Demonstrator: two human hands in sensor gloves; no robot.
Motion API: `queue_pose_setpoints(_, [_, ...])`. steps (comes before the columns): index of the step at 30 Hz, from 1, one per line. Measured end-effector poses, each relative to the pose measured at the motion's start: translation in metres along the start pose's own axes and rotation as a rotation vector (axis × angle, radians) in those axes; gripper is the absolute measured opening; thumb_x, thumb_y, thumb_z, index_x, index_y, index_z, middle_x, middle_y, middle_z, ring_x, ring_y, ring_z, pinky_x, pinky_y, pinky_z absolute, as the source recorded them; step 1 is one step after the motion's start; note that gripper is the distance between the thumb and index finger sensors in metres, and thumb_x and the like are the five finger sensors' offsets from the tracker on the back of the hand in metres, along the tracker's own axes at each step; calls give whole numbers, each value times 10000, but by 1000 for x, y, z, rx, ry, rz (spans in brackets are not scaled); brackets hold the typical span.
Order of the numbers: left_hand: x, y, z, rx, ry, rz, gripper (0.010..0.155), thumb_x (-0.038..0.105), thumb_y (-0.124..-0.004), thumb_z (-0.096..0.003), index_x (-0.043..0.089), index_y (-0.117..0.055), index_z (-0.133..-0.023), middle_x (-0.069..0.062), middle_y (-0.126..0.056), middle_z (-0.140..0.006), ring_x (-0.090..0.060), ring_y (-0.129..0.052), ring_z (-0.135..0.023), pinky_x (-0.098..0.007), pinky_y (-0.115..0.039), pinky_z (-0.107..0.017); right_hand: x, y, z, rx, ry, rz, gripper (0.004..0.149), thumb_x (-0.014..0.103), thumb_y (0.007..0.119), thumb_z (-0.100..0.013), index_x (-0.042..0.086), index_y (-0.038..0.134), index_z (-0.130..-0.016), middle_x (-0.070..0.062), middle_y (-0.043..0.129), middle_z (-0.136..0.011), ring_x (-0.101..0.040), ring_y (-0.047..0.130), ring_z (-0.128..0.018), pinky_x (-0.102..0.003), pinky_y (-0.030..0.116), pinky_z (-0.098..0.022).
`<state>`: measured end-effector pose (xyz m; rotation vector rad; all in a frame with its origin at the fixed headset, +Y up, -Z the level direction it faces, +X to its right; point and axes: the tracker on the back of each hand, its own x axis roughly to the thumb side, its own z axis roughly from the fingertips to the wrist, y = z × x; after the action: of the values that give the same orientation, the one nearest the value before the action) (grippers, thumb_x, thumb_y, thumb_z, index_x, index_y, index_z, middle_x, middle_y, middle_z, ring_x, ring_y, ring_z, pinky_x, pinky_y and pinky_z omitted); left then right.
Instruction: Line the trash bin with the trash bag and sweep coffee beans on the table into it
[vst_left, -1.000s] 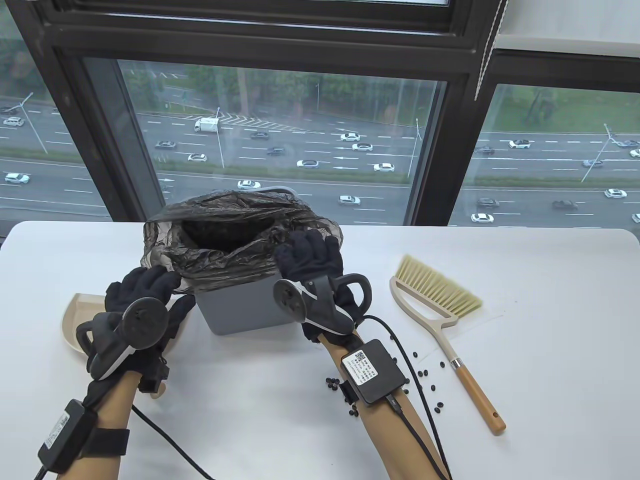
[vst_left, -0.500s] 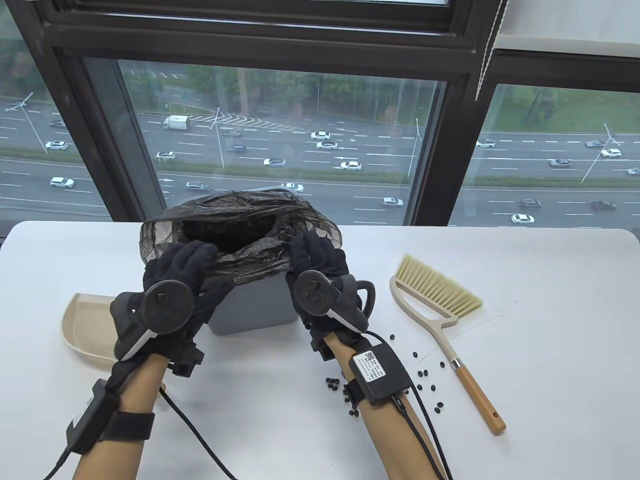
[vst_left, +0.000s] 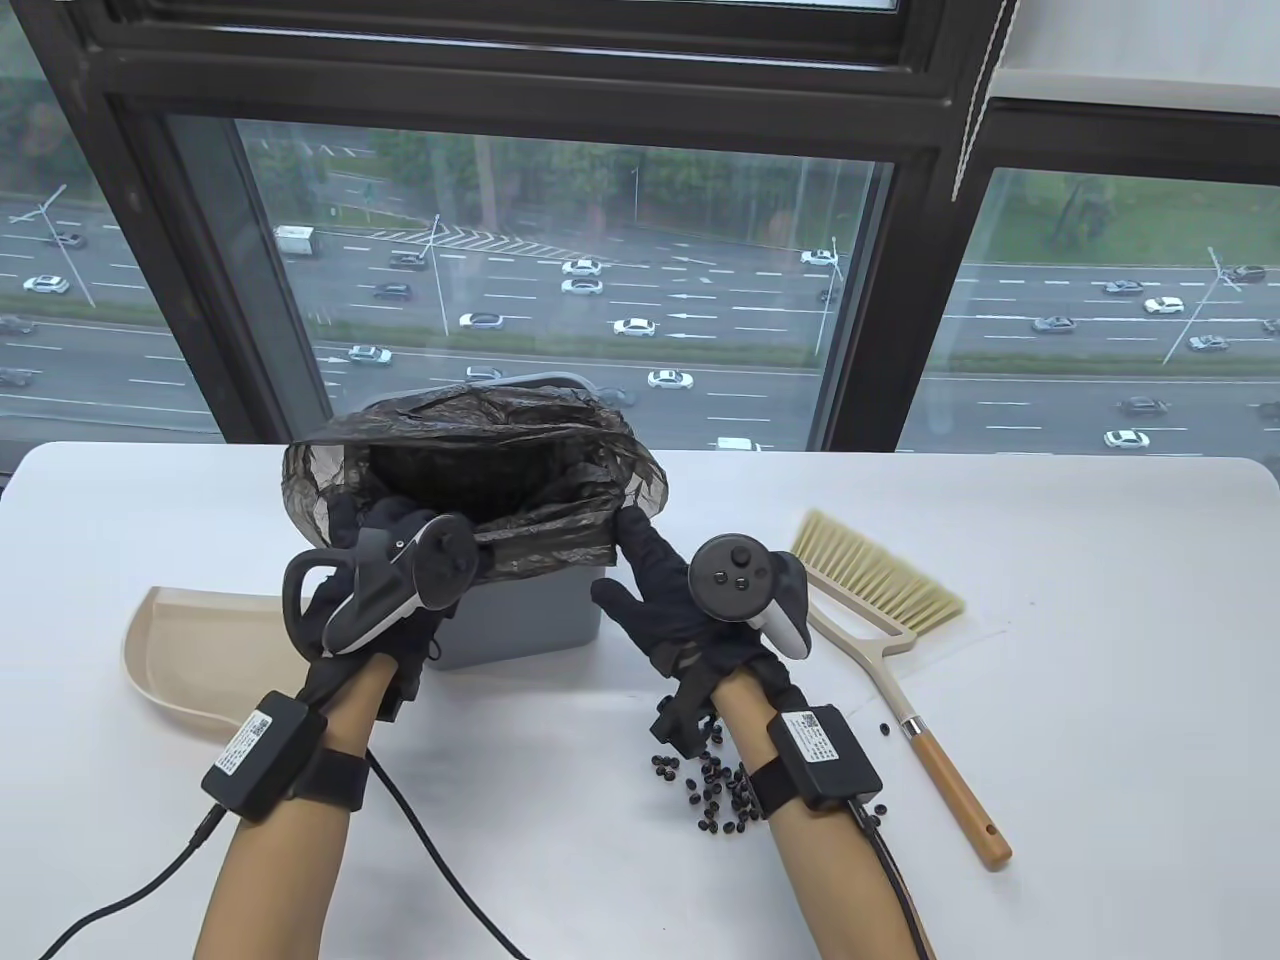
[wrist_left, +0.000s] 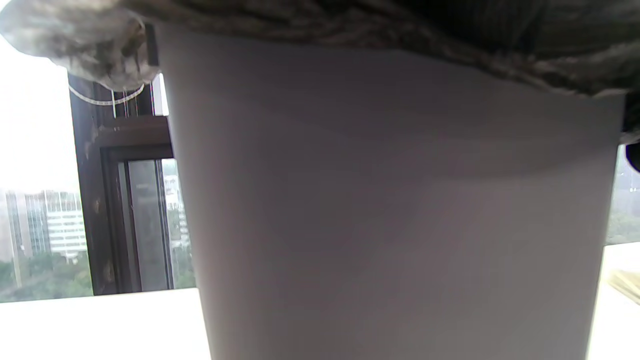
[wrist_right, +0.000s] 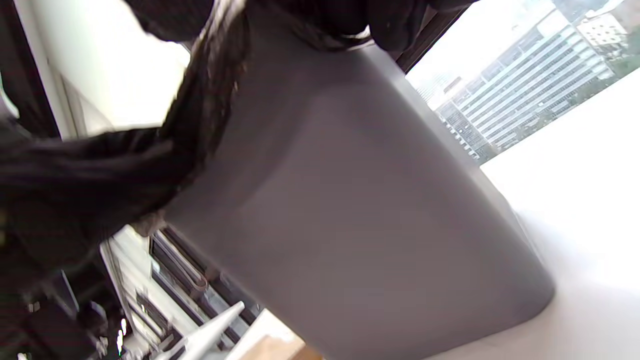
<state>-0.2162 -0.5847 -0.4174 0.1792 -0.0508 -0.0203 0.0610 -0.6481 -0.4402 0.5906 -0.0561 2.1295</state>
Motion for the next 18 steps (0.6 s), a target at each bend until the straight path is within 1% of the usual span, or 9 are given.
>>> queue_pose_setpoints(2, [-1, 0, -2, -13, 1, 10, 456, 625, -673, -456, 419, -794, -844, 123, -970, -808, -249, -831, -1032, -684, -416, -780, 11, -17, 2, -102, -52, -76, 753, 525, 674, -497, 215, 321, -1086, -119, 408, -1160, -381, 525, -1042, -536, 443, -766])
queue_pose_setpoints(3, [-1, 0, -3, -10, -3, 9, 454, 626, -675, -449, 421, -797, -836, 125, -972, -796, -239, -839, -1023, -683, -417, -781, 14, -21, 2, -118, -64, -75, 746, 529, 675, -496, 222, 336, -1086, -116, 409, -1162, -386, 521, -1045, -541, 438, -768])
queue_pose_setpoints(4, [-1, -1, -2, 6, -7, -1, 454, 626, -674, -443, 421, -798, -829, 129, -974, -786, -234, -846, -1016, -682, -422, -781, 26, -33, 0, -142, -104, -36, 730, 536, 671, -494, 237, 365, -1085, -105, 423, -1165, -390, 503, -1054, -544, 428, -773])
queue_pose_setpoints(5, [0, -2, -1, 22, -14, -19, 452, 627, -670, -440, 424, -796, -823, 132, -975, -775, -227, -855, -1008, -683, -434, -778, 34, -40, -2, -138, -127, 10, 716, 540, 668, -495, 245, 388, -1084, -104, 445, -1164, -389, 485, -1062, -544, 415, -779])
queue_pose_setpoints(7, [1, -4, 1, 53, -20, -39, 452, 632, -664, -434, 423, -797, -812, 136, -975, -757, -218, -869, -994, -682, -454, -777, 51, -58, -9, -65, -137, 112, 670, 545, 660, -499, 278, 456, -1078, -86, 500, -1169, -403, 475, -1079, -558, 405, -790])
queue_pose_setpoints(10, [0, -6, 1, 92, -26, -43, 451, 640, -666, -422, 418, -800, -791, 133, -977, -728, -200, -886, -968, -675, -469, -779, 70, -73, -25, 95, -114, 134, 623, 530, 648, -514, 299, 499, -1073, -64, 546, -1167, -391, 463, -1095, -552, 375, -808])
queue_pose_setpoints(12, [0, -7, 0, 111, -39, -45, 451, 653, -665, -410, 419, -807, -768, 134, -980, -700, -180, -903, -938, -661, -486, -783, 76, -75, -35, 113, -99, 133, 605, 527, 644, -517, 294, 534, -1065, -64, 591, -1150, -374, 495, -1088, -540, 397, -808])
queue_pose_setpoints(14, [0, -7, 0, 105, -40, -43, 453, 660, -666, -405, 415, -816, -755, 128, -986, -686, -176, -915, -926, -656, -494, -782, 79, -69, -47, 128, -108, 146, 582, 525, 649, -516, 295, 582, -1047, -57, 650, -1122, -354, 546, -1072, -530, 418, -806])
queue_pose_setpoints(18, [-1, -6, -2, 94, -64, -41, 448, 661, -669, -399, 418, -821, -742, 127, -991, -674, -162, -924, -918, -653, -497, -786, 74, -50, -69, 179, -30, 288, 548, 510, 641, -521, 293, 628, -1024, -51, 697, -1096, -342, 586, -1054, -520, 439, -802])
